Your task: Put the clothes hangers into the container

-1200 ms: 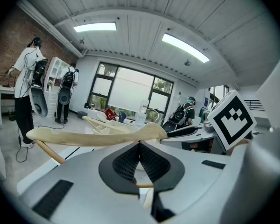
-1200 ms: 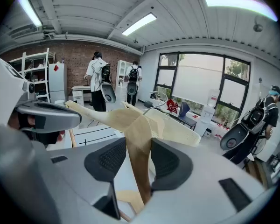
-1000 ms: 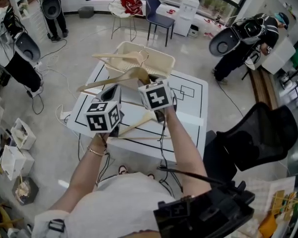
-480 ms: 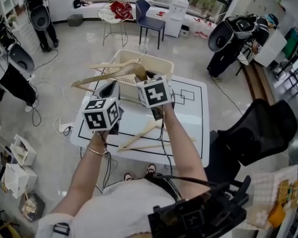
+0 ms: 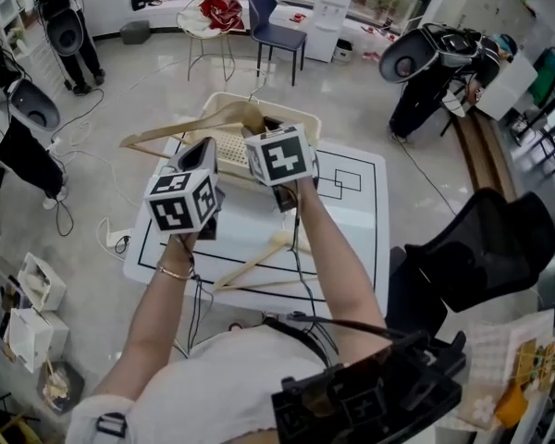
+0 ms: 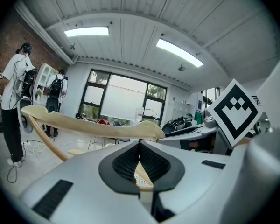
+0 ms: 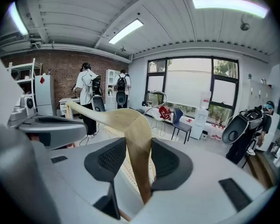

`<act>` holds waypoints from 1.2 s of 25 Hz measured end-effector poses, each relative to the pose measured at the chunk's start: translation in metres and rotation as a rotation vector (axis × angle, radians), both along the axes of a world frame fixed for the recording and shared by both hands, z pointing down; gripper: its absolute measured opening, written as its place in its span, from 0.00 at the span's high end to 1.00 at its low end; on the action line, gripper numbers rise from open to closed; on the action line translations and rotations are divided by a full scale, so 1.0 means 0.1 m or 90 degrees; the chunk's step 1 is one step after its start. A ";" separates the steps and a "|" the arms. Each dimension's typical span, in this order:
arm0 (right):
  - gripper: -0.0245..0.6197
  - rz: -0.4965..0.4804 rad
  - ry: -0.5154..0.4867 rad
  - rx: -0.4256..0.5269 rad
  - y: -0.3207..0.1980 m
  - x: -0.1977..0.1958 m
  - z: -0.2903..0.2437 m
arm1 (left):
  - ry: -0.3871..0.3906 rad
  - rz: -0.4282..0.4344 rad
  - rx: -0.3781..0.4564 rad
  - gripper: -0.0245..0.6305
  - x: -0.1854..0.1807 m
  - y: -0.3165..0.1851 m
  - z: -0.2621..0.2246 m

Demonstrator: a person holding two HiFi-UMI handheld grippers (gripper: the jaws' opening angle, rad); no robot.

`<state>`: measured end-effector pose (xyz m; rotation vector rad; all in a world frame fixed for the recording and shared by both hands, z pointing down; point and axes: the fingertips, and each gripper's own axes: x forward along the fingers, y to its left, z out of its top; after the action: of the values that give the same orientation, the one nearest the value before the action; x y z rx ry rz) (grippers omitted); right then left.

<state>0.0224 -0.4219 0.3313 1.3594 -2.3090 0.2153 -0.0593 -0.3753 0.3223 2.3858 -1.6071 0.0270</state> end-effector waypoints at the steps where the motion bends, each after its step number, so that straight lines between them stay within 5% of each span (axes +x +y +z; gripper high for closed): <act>1: 0.69 -0.003 -0.003 0.000 -0.06 0.00 -0.03 | 0.002 -0.002 0.006 0.96 0.01 -0.07 -0.05; 12: 0.69 -0.009 -0.047 0.012 -0.74 0.06 -0.33 | -0.021 -0.027 0.037 0.96 0.09 -0.62 -0.28; 21: 0.69 -0.028 -0.117 -0.048 -1.25 -0.04 0.15 | -0.029 -0.054 -0.038 0.96 0.08 -1.01 0.26; 30: 0.69 -0.071 -0.113 -0.126 -1.42 -0.08 0.88 | -0.012 -0.048 -0.127 0.96 0.22 -1.12 0.89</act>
<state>0.0145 -0.5644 0.4193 1.1514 -2.4239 0.5337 -0.0369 -0.4877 0.4110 2.1803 -1.6201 0.1865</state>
